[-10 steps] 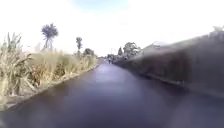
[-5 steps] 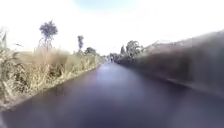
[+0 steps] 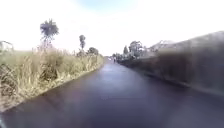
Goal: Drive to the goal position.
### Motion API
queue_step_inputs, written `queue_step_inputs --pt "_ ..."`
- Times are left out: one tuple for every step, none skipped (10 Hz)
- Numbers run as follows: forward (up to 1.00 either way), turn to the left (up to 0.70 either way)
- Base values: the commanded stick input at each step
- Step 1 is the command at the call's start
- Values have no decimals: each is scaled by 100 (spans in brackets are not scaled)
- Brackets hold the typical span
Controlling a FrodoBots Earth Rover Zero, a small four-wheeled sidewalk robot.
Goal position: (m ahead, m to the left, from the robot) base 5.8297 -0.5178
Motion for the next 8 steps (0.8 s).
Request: queue_step_inputs --pt "100 -1" --pt "100 -3" --pt "100 -6" --pt "100 -40" --pt "100 -40" --pt "100 -39" --pt "100 -39" --pt "100 -39"
